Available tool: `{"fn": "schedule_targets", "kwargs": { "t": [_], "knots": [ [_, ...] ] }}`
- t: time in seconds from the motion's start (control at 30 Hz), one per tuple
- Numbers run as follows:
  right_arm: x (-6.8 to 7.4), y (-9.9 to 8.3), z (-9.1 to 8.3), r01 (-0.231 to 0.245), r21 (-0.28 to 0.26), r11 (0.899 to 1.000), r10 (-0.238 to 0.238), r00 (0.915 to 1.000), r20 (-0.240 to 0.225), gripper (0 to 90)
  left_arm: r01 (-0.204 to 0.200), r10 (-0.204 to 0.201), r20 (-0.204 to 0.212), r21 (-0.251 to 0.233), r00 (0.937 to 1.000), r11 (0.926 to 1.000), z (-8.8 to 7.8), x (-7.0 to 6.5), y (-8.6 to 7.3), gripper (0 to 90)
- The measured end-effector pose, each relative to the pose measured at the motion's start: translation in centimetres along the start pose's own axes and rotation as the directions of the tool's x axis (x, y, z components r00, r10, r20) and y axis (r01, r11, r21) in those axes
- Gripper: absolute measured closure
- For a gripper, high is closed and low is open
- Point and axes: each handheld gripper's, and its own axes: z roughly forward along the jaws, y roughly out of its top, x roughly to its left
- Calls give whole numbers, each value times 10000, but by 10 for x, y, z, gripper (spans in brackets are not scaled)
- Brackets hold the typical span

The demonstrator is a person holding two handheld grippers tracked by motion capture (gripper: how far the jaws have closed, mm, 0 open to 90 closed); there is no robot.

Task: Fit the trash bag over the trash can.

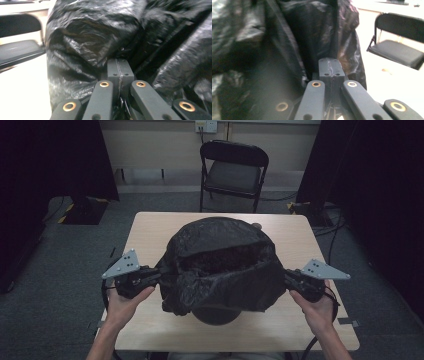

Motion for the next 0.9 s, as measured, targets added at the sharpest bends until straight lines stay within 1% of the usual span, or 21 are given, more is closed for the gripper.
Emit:
{"fn": "schedule_targets", "kwargs": {
  "t": [0.03, 0.07, 0.1, 0.13, 0.17, 0.2, 0.23, 0.27, 0.33, 0.37, 0.47, 0.5, 0.57, 0.6, 0.63, 0.67, 0.7, 0.77, 0.83, 0.87, 0.9],
  "knots": [
    [-3, -2, 3, -15, 110, 9999, 14, 9999, 108, 900, 66, -64, -229, 95, 9997, 9999, 3, 2, -1, 900],
    [-5, -5, 5, -96, 204, 9997, 93, 9999, 143, 900, 147, -147, -252, 33, 9996, 9999, 6, 3, -1, 900],
    [-6, -7, 7, -147, 254, 9996, 142, 9997, 181, 900, 143, -142, -372, 31, 9992, 9999, 9, 3, -2, 900],
    [-7, -9, 10, -155, 296, 9994, 147, 9995, 277, 900, 75, -67, -590, 135, 9982, 9999, 12, 2, -2, 900],
    [-7, -10, 13, -88, 413, 9991, 74, 9994, 338, 900, 17, -4, -669, 198, 9978, 9998, 14, 3, -3, 900],
    [-7, -12, 16, -18, 533, 9986, -5, 9991, 421, 900, 76, -62, -637, 216, 9979, 9997, 16, 4, -4, 900],
    [-8, -14, 19, -57, 598, 9982, 28, 9989, 474, 900, 132, -114, -665, 259, 9977, 9996, 19, 5, -5, 900],
    [-8, -16, 22, -91, 674, 9977, 60, 9989, 466, 900, 199, -179, -657, 299, 9977, 9994, 20, 7, -7, 900],
    [-8, -18, 26, -10, 771, 9970, -33, 9985, 548, 900, 253, -226, -675, 395, 9975, 9989, 22, 8, -11, 900],
    [-7, -19, 28, 15, 830, 9965, -60, 9986, 531, 900, 303, -278, -611, 413, 9977, 9987, 23, 8, -13, 900],
    [-5, -19, 29, 106, 884, 9960, -154, 9985, 534, 900, 499, -485, -570, 235, 9972, 9985, 19, 9, -17, 892],
    [-4, -19, 28, 75, 801, 9968, -117, 9986, 520, 864, 582, -578, -602, 53, 9965, 9983, 17, 10, -18, 840],
    [-4, -17, 23, -34, 454, 9990, 17, 9993, 366, 773, 911, -922, -386, -298, 9950, 9954, 9, 10, -17, 687],
    [-5, -16, 20, -161, 305, 9994, 151, 9994, 321, 721, 1015, -1034, -458, -429, 9936, 9939, 5, 8, -15, 598],
    [-5, -15, 16, -225, 198, 9996, 218, 9991, 359, 696, 1021, -1054, -685, -509, 9921, 9935, 0, 7, -13, 525],
    [-5, -13, 12, -215, 92, 9997, 211, 9992, 349, 663, 1062, -1113, -840, -639, 9902, 9923, -5, 6, -11, 487],
    [-5, -11, 8, -267, -14, 9996, 267, 9989, 387, 617, 1050, -1116, -813, -806, 9904, 9912, -11, 5, -10, 471],
    [-6, -8, -2, -421, -271, 9987, 431, 9983, 404, 598, 1048, -1132, -812, -1018, 9902, 9893, -22, 1, -7, 440],
    [-5, -4, -12, -451, -511, 9977, 472, 9981, 406, 564, 1050, -1133, -694, -1131, 9911, 9880, -31, -4, -4, 413],
    [-5, -2, -17, -466, -586, 9972, 488, 9981, 379, 551, 951, -1042, -758, -1156, 9917, 9887, -35, -6, -4, 404],
    [-4, 0, -22, -494, -659, 9966, 518, 9981, 348, 534, 927, -1034, -866, -1204, 9909, 9884, -38, -9, -3, 396]
  ]
}}
